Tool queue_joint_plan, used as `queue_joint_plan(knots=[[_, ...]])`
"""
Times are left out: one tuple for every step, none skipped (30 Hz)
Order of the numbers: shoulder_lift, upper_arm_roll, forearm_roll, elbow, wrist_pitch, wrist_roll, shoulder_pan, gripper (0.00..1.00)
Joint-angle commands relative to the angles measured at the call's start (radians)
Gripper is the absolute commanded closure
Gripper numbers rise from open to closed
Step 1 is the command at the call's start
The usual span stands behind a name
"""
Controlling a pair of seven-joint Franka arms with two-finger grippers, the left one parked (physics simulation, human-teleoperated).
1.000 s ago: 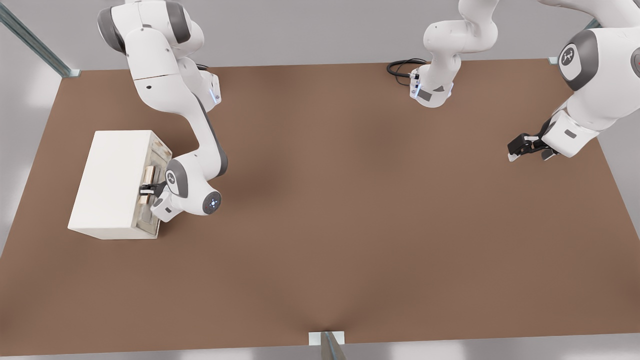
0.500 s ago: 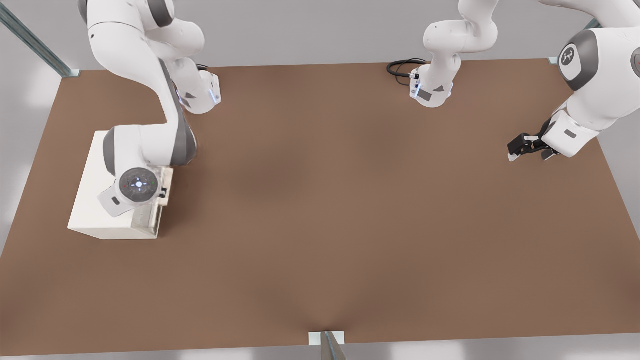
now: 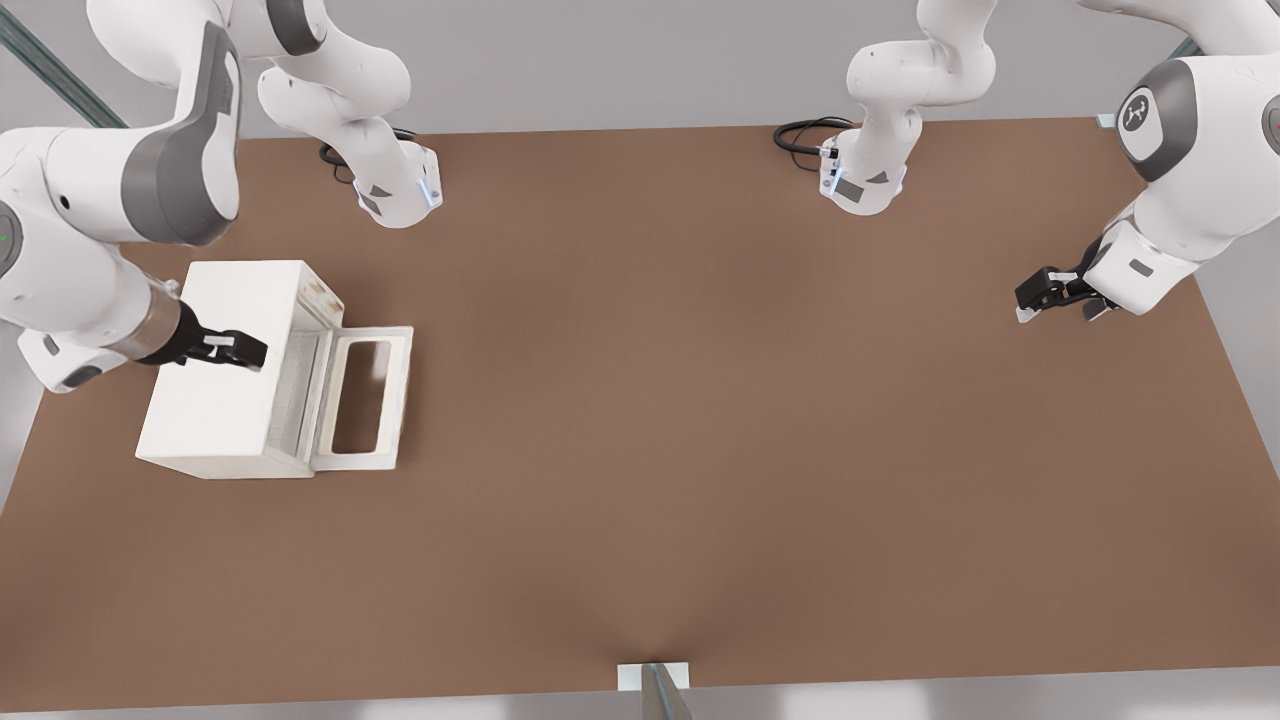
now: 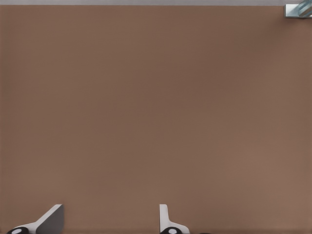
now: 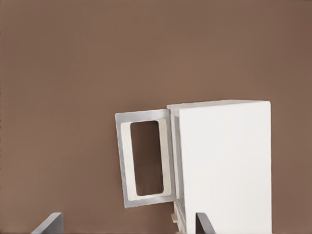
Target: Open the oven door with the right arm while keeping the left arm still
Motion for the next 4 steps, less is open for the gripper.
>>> queue_joint_plan(knots=[[-0.001,-0.001,0.011,0.002,-0.017,-0.163,0.001,0.00],[0.000,-0.001,0.011,0.002,-0.017,-0.163,0.001,0.00],[0.000,-0.001,0.011,0.002,-0.017,-0.163,0.001,0.00],[-0.001,-0.001,0.011,0.002,-0.017,-0.163,0.001,0.00]])
